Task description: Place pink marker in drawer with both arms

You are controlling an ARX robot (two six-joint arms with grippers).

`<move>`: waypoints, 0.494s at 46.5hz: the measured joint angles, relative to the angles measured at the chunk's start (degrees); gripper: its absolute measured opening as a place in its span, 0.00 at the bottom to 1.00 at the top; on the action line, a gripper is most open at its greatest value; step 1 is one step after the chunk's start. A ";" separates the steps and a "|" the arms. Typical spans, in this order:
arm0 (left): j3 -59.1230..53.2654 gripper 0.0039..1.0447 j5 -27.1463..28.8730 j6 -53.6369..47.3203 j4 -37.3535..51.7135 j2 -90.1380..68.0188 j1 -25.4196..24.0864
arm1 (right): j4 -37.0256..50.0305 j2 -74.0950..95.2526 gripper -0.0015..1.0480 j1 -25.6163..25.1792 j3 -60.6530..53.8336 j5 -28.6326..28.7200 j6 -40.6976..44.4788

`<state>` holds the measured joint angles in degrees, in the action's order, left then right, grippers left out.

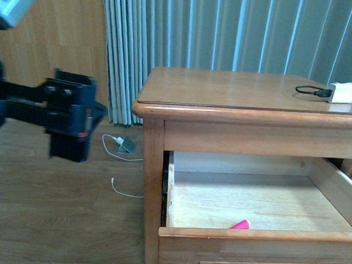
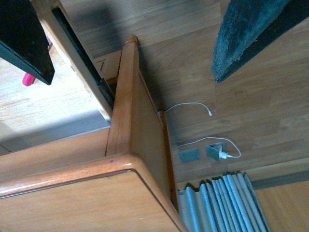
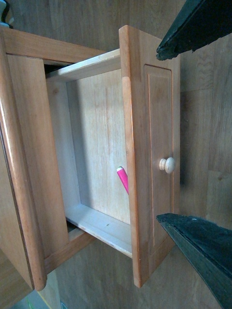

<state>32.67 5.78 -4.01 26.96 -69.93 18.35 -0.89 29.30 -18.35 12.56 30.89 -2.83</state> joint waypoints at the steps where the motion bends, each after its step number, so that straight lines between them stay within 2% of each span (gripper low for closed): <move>1: -1.29 0.94 0.26 0.00 -0.44 1.92 -0.20 | 0.00 0.00 0.92 0.00 0.00 0.00 -0.02; 9: -10.12 0.94 5.42 1.31 -5.62 16.00 -1.46 | 0.00 0.00 0.92 0.00 0.00 0.00 -0.02; 20: -19.91 0.94 13.73 4.17 -20.09 40.68 -3.04 | 0.00 0.00 0.92 0.00 0.00 0.00 0.00; 23: -21.49 0.94 14.08 4.87 -23.74 46.84 -3.98 | 0.00 0.00 0.92 0.00 0.00 0.00 -0.02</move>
<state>11.18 19.86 0.86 3.22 -23.09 14.37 -0.89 29.30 -18.35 12.56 30.89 -2.85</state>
